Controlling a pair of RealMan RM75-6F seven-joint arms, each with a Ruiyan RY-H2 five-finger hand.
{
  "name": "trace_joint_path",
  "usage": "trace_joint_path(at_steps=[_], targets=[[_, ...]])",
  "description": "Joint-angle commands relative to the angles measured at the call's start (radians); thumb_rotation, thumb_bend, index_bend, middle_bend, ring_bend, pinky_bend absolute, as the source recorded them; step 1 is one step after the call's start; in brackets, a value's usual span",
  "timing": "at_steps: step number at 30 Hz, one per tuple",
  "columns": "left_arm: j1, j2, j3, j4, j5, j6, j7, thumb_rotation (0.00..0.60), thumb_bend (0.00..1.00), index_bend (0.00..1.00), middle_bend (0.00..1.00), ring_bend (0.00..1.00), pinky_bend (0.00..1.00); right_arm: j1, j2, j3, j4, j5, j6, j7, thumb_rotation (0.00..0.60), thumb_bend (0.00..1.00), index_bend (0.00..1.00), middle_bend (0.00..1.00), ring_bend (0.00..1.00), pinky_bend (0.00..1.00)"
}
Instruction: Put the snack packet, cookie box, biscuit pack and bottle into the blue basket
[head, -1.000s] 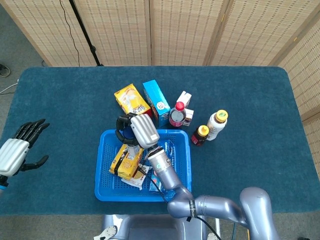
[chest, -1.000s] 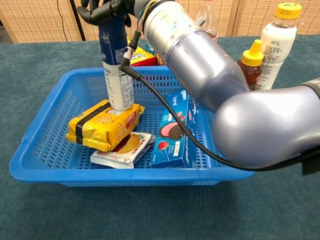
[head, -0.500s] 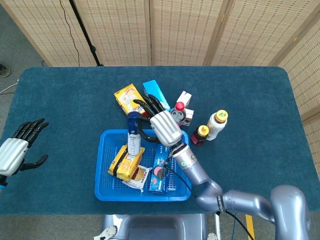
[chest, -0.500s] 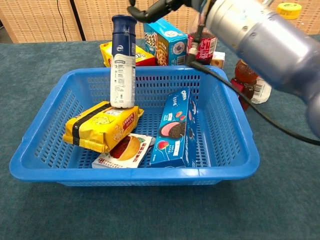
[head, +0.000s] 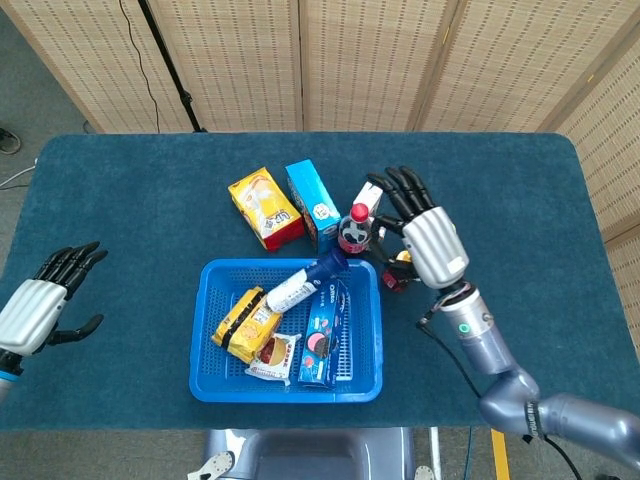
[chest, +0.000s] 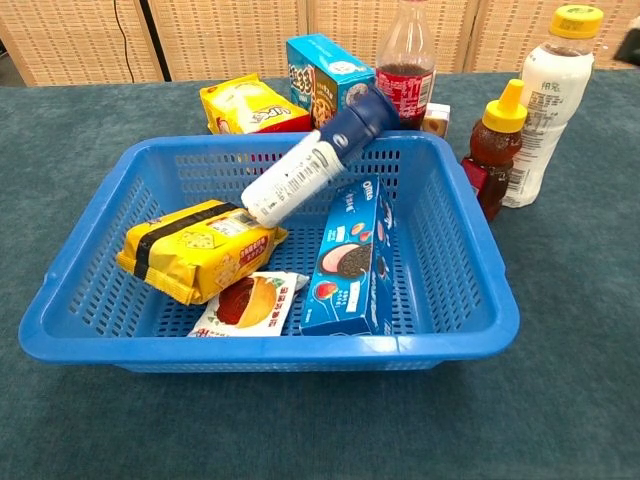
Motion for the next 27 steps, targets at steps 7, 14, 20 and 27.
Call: trace_joint_path(at_steps=[7, 14, 20, 27], targets=[[0.012, -0.007, 0.005, -0.005, 0.016, 0.026, 0.033, 0.600, 0.30, 0.00, 0.00, 0.00, 0.00, -0.180, 0.190, -0.076, -0.056, 0.049, 0.047, 0.059, 0.600, 0.01, 0.00, 0.00, 0.00, 0.00], [0.063, -0.021, 0.018, -0.016, -0.006, 0.078, 0.079, 0.600, 0.30, 0.00, 0.00, 0.00, 0.00, -0.330, 0.218, -0.177, -0.011, 0.042, 0.122, 0.029, 0.600, 0.00, 0.00, 0.00, 0.00, 0.00], [0.122, -0.048, 0.026, -0.006, -0.057, 0.122, 0.133, 0.600, 0.30, 0.00, 0.00, 0.00, 0.00, -0.418, 0.201, -0.219, 0.029, 0.034, 0.191, -0.078, 0.600, 0.00, 0.00, 0.00, 0.00, 0.00], [0.145, -0.071, 0.031, 0.023, -0.068, 0.130, 0.160, 0.600, 0.30, 0.00, 0.00, 0.00, 0.00, -0.501, 0.181, -0.234, 0.015, 0.009, 0.279, -0.108, 0.600, 0.00, 0.00, 0.00, 0.00, 0.00]])
